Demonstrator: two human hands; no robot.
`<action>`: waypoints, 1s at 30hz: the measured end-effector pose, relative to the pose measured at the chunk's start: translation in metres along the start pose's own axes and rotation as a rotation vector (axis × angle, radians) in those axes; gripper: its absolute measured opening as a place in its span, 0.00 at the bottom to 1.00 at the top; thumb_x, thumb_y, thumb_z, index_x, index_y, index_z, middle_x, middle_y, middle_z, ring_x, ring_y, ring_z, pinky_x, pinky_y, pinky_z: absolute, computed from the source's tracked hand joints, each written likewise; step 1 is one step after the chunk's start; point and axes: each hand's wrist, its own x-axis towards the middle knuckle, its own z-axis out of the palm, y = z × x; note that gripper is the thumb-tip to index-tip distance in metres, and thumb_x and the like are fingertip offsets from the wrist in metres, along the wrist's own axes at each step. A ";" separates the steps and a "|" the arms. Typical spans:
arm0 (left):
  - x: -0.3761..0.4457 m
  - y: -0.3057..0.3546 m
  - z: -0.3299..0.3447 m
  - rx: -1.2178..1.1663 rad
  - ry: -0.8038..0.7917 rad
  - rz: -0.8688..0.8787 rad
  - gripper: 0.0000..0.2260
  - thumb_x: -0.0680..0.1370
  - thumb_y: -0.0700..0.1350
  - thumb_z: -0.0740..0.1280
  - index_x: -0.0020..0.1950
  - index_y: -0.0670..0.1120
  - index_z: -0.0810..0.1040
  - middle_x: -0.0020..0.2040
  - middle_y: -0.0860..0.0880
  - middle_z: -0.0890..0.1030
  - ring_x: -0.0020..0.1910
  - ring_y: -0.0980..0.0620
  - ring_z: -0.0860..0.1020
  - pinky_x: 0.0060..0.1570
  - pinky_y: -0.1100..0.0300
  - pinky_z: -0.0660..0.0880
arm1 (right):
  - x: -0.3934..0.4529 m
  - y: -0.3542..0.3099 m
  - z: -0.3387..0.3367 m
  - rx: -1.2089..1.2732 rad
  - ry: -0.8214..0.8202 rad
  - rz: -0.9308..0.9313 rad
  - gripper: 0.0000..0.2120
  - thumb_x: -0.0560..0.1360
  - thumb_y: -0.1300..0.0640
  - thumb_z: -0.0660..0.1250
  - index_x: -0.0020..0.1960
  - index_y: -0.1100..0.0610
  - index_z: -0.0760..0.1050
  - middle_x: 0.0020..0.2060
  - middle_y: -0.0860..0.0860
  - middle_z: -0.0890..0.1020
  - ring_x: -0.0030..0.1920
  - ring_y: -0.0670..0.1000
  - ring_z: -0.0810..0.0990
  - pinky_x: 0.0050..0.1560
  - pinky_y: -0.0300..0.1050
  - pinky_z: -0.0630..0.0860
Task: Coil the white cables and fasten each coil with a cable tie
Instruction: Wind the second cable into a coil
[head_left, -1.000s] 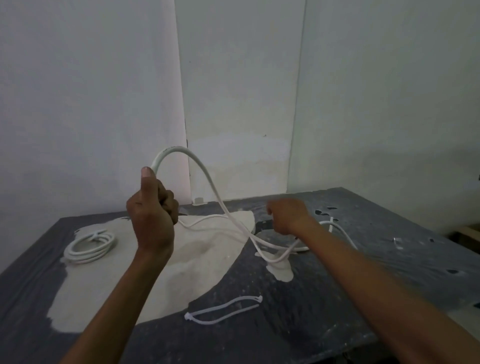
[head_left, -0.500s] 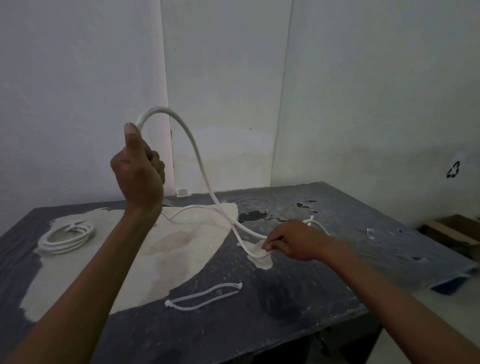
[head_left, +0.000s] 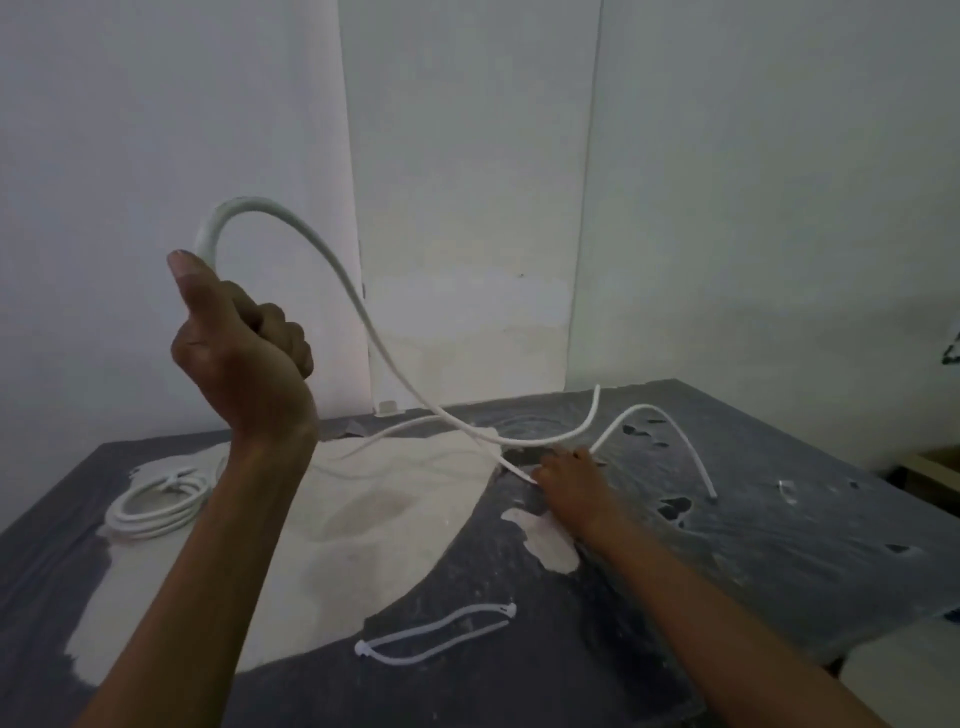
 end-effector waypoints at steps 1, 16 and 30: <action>0.005 0.003 -0.003 -0.004 0.010 0.021 0.22 0.83 0.54 0.52 0.30 0.49 0.56 0.23 0.52 0.55 0.21 0.54 0.53 0.22 0.63 0.54 | 0.010 0.001 0.004 0.010 0.028 0.024 0.06 0.64 0.54 0.69 0.33 0.55 0.82 0.31 0.52 0.83 0.34 0.55 0.82 0.39 0.47 0.76; 0.051 0.009 -0.076 0.021 0.122 -0.008 0.23 0.82 0.57 0.51 0.29 0.50 0.54 0.22 0.54 0.54 0.22 0.55 0.50 0.22 0.61 0.51 | 0.076 -0.040 -0.004 0.879 0.225 0.399 0.08 0.70 0.52 0.74 0.45 0.56 0.84 0.42 0.54 0.85 0.45 0.54 0.84 0.46 0.45 0.78; 0.058 0.001 -0.094 -0.047 0.037 -0.259 0.22 0.81 0.59 0.53 0.31 0.52 0.53 0.21 0.54 0.54 0.21 0.55 0.49 0.22 0.63 0.48 | 0.073 -0.061 -0.060 0.210 0.592 0.053 0.13 0.68 0.64 0.69 0.50 0.52 0.76 0.35 0.49 0.81 0.42 0.55 0.81 0.60 0.56 0.67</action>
